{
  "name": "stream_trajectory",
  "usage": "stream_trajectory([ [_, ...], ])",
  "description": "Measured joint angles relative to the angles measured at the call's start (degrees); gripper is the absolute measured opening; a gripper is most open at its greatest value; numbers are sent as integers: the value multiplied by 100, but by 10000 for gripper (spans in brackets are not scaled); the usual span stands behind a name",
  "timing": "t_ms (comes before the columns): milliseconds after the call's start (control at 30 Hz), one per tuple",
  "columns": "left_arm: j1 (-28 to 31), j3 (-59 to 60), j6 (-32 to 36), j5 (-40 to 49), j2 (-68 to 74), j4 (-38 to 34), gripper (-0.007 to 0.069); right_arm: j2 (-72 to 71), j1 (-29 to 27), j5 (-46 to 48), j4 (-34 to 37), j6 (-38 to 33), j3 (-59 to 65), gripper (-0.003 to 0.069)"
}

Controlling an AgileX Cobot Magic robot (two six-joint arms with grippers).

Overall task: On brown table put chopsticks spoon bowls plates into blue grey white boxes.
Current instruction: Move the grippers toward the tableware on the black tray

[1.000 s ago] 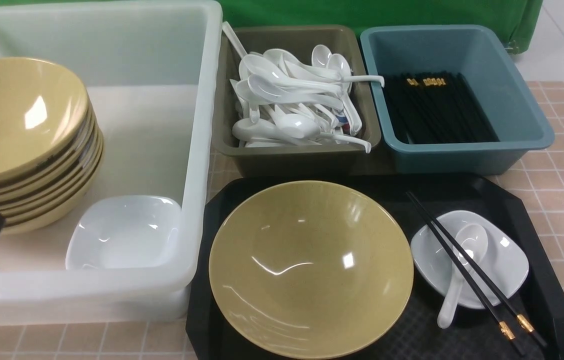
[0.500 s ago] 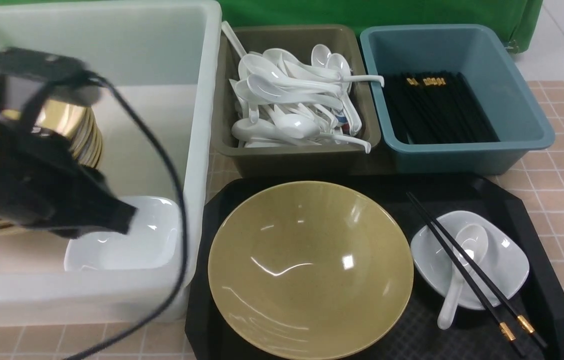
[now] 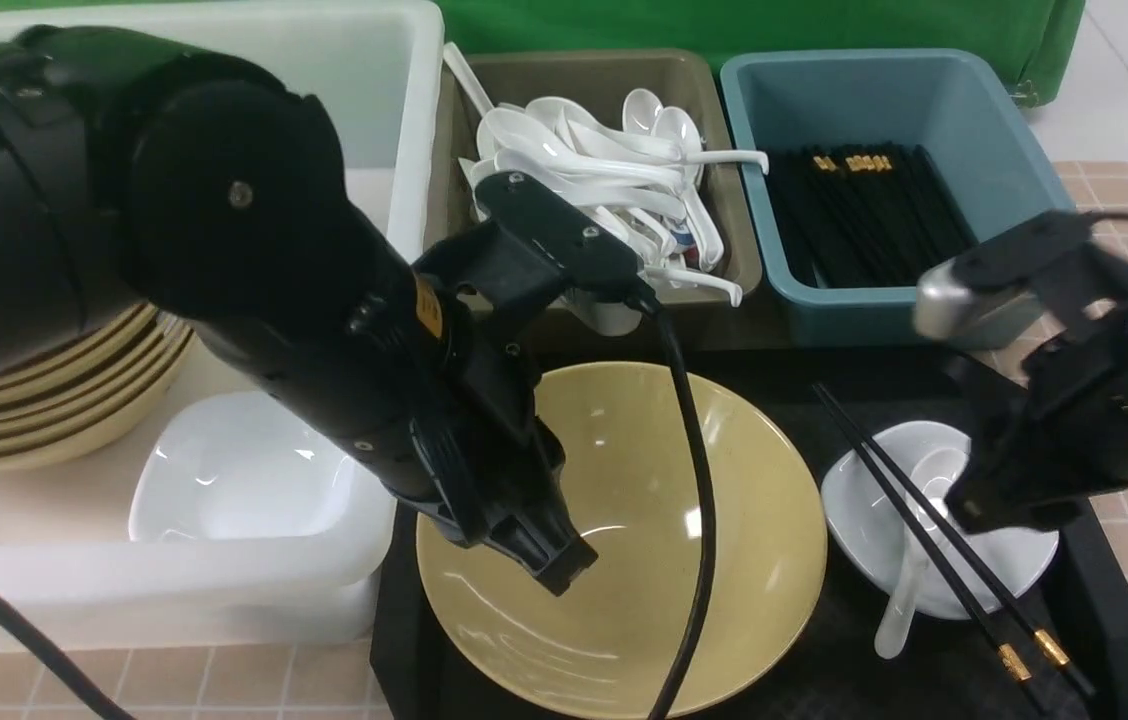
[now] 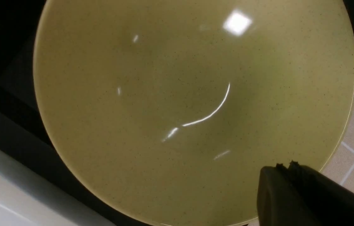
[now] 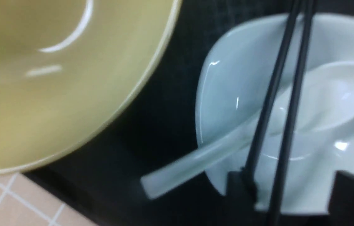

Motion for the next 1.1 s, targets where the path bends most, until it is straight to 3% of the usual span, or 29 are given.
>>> stream_trajectory([
  [133, 0, 0, 0, 21, 0, 21, 1, 646, 0, -20, -2, 82, -195, 578],
  [333, 0, 0, 0, 39, 0, 21, 1, 1146, 0, -140, -105, 235, -361, 579],
  [600, 0, 0, 0, -10, 0, 21, 1, 1369, 0, -281, -283, 374, -373, 464],
  [900, 0, 0, 0, -24, 0, 120, 1, 1369, 11, -298, -290, 390, -401, 204],
  [1000, 0, 0, 0, -24, 0, 189, 1, 1369, 11, -298, -293, 390, -401, 158],
  [1100, 0, 0, 0, -24, 0, 235, 1, 1369, 11, -293, -293, 390, -401, 156],
])
